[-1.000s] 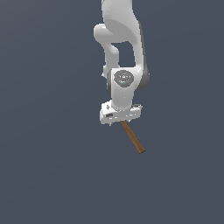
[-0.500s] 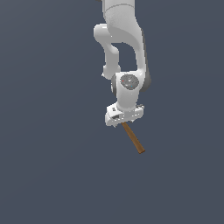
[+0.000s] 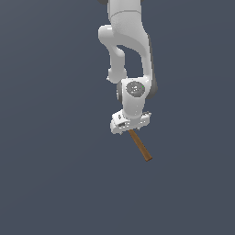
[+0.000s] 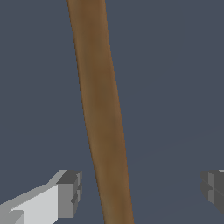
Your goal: Pick up the object and move it to a goal position.
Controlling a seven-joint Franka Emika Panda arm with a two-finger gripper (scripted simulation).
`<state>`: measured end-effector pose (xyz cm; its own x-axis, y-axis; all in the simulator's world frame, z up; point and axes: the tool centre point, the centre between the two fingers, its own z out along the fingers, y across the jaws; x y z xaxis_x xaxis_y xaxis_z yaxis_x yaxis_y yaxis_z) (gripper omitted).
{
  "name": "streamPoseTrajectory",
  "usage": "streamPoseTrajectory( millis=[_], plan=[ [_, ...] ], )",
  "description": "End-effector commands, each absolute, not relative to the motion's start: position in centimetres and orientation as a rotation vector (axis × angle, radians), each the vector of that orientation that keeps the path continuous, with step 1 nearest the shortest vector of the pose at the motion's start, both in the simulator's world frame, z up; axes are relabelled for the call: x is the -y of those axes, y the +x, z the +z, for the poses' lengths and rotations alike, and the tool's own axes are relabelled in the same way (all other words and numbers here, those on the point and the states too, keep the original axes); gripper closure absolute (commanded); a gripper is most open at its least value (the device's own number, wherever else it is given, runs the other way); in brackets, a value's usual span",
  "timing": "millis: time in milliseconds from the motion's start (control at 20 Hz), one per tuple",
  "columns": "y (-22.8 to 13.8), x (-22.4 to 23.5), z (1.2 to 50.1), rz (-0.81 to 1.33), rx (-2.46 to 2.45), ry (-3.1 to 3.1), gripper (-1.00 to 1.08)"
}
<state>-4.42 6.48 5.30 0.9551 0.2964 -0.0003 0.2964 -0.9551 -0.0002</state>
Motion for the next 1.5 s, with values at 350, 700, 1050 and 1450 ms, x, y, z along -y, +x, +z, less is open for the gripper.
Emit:
streamPoseTrajectory(
  millis=[350, 700, 1050, 1450],
  plan=[
    [-4.5, -6.5, 1.8, 0.000, 0.475, -3.105, -0.92],
    [-4.5, -6.5, 1.7, 0.000, 0.475, -3.105, 1.08],
    [-4.4, -6.9, 1.8, -0.003, 0.483, -3.103, 1.08],
    [-4.7, -7.4, 3.8, -0.003, 0.483, -3.103, 1.08]
  ],
)
